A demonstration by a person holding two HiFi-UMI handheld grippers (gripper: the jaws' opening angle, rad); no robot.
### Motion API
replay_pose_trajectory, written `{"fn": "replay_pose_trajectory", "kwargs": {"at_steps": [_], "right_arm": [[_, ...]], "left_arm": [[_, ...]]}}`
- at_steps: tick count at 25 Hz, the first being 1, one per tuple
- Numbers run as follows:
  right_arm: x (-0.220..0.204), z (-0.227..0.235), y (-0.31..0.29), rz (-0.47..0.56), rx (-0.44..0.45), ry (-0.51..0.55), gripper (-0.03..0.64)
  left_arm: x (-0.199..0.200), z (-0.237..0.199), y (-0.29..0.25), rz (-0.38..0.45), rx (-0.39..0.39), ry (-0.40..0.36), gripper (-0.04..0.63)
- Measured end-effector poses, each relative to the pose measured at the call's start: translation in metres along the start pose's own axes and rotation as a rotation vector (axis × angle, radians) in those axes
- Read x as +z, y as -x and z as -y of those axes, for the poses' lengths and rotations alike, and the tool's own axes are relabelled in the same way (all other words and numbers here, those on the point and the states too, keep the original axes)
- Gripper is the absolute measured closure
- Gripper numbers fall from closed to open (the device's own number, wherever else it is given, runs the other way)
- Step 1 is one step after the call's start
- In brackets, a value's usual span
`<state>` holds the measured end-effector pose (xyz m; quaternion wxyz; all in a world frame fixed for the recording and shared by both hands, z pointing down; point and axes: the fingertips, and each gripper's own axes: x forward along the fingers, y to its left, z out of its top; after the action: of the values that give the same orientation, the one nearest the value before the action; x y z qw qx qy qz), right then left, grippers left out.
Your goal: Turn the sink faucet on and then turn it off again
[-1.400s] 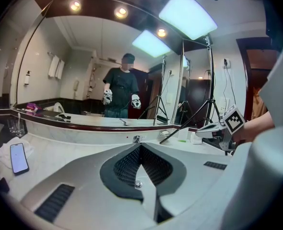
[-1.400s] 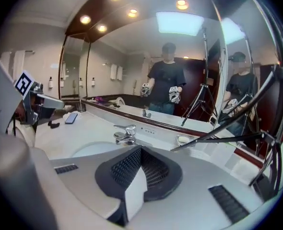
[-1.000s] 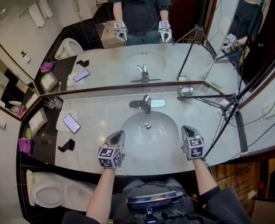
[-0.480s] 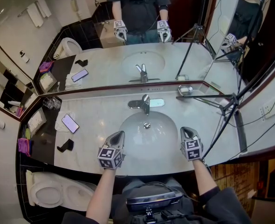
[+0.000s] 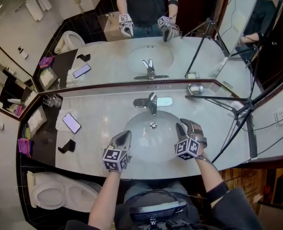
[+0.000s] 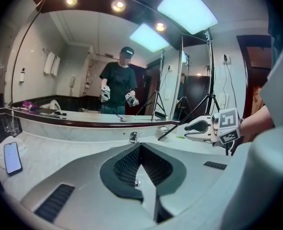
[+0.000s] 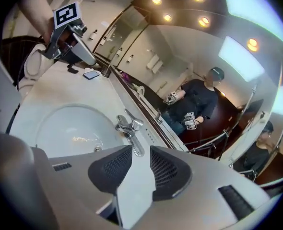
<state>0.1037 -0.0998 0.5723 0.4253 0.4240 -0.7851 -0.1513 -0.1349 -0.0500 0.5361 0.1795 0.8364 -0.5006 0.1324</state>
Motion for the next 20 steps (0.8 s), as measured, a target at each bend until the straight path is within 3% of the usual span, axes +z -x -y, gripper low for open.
{"fn": "replay_pose_trajectory", "kwargs": {"at_steps": [6, 20], "right_arm": [[0.034, -0.012, -0.050, 0.040, 0.043, 0.172, 0.422], [0.084, -0.036, -0.153, 0.078, 0.098, 0.394, 0.365]], "left_arm": [[-0.004, -0.009, -0.017, -0.012, -0.005, -0.006, 0.592], [-0.020, -0.038, -0.055, -0.019, -0.014, 0.026, 0.592]]}}
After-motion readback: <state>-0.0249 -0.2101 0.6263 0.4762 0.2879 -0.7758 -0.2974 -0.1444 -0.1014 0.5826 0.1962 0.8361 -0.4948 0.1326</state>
